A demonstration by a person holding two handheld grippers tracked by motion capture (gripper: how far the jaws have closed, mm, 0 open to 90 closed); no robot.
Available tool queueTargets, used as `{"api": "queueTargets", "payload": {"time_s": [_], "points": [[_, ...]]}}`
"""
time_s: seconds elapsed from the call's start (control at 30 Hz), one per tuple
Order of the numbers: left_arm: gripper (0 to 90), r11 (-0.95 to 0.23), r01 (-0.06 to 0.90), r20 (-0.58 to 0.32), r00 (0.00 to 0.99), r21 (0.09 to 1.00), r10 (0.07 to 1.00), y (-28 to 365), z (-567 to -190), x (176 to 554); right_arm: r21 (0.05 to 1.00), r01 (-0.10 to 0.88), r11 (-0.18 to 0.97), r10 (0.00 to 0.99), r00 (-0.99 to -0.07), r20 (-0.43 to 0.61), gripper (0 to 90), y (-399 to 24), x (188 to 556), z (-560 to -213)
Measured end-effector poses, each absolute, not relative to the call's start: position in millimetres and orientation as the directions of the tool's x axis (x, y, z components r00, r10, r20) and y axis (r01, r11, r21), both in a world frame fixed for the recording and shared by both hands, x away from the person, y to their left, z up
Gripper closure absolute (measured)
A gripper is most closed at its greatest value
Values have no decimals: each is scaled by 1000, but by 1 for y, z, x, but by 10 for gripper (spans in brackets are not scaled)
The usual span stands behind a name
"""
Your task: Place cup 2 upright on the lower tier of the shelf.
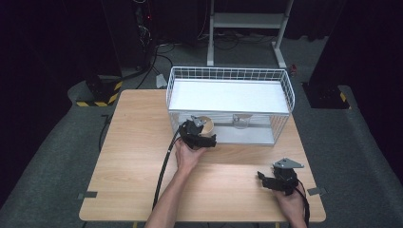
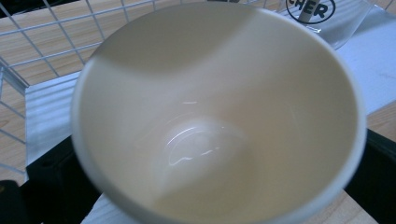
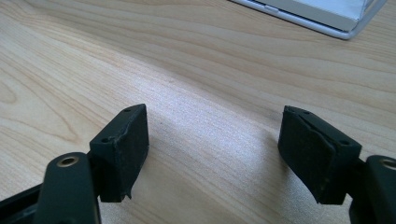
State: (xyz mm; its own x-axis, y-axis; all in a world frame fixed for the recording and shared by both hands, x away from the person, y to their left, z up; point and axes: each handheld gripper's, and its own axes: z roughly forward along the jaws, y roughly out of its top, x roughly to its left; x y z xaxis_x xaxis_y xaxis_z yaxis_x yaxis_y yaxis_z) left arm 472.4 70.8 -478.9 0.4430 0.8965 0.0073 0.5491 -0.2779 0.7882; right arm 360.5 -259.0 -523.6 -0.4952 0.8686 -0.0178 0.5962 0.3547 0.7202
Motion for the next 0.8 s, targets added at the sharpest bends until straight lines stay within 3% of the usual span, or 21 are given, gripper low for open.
{"api": "queueTargets", "payload": {"time_s": [0.33, 0.8], "points": [[22, -276, 551, 19, 425, 787, 905, 76, -480, 463, 720, 596, 354, 869, -495, -18, 247, -259, 361, -524], [169, -255, 557, 1, 415, 790, 910, 82, -489, 447, 720, 596, 355, 869, -495, -18, 247, -259, 361, -524]]}}
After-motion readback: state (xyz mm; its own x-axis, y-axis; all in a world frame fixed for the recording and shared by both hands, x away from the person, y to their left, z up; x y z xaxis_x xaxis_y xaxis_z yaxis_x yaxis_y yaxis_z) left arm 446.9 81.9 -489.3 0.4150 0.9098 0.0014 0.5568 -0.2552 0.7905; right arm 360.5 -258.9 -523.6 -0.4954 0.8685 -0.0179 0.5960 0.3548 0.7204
